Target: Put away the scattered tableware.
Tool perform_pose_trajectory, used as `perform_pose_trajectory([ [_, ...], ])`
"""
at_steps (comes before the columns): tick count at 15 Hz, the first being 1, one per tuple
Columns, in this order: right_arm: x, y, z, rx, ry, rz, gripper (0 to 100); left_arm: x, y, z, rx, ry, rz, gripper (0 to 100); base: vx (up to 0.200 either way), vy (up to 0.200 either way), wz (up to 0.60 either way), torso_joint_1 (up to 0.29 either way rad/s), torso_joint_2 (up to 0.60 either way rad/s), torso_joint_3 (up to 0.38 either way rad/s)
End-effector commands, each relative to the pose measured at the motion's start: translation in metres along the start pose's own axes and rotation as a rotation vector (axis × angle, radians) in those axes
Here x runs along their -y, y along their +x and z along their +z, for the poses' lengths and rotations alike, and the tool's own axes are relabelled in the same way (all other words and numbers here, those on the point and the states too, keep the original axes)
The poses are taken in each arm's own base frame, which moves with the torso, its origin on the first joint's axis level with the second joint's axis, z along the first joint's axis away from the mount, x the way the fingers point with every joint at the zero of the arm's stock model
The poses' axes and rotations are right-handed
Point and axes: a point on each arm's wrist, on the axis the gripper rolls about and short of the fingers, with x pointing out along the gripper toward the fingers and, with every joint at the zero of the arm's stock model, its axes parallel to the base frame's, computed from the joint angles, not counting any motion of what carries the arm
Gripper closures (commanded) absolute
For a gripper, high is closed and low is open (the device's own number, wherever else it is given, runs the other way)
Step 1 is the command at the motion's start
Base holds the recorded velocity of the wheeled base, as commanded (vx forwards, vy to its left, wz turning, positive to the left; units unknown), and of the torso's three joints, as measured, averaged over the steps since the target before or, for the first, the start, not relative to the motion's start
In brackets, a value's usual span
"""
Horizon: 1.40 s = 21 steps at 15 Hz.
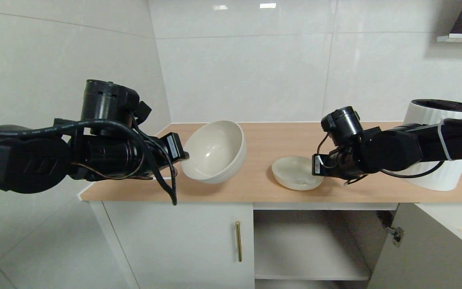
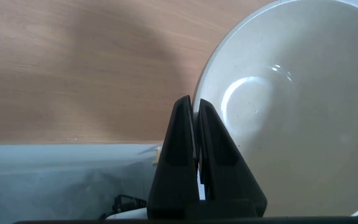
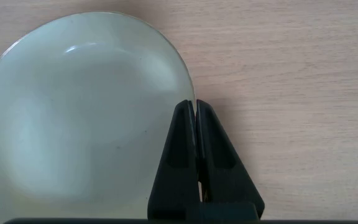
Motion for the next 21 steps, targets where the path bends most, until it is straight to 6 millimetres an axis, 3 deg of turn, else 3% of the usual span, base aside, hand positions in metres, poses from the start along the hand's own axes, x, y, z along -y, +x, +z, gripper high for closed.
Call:
perform_pose_trajectory([
  [1, 0.000, -0.006, 0.002, 0.002, 0.008, 0.019, 100, 0.001, -0.002, 0.001, 0.006, 0.002, -0.004, 100, 0.000, 0.000, 0.00, 0.000, 0.00, 0.000],
  [4, 0.005, -0.026, 0.006, 0.000, 0.020, 0.051, 100, 0.003, -0.018, -0.005, 0.008, 0.041, -0.018, 100, 0.000, 0.000, 0.00, 0.000, 0.00, 0.000],
  [8, 0.021, -0.091, 0.002, -0.077, 0.058, 0.240, 100, -0.003, -0.047, -0.022, -0.014, 0.086, -0.042, 100, 0.000, 0.000, 0.00, 0.000, 0.00, 0.000],
  [10, 0.029, -0.110, -0.003, -0.079, 0.062, 0.285, 100, -0.005, -0.060, -0.025, -0.006, 0.093, -0.058, 100, 0.000, 0.000, 0.00, 0.000, 0.00, 0.000],
  [14, 0.049, -0.131, -0.032, -0.116, 0.048, 0.273, 100, -0.011, -0.076, -0.046, -0.044, 0.116, -0.064, 100, 0.000, 0.000, 0.00, 0.000, 0.00, 0.000],
  [21, 0.056, -0.134, -0.042, -0.123, 0.022, 0.257, 100, -0.009, -0.062, -0.063, -0.121, 0.140, -0.061, 100, -0.029, 0.000, 0.00, 0.000, 0.00, -0.001],
])
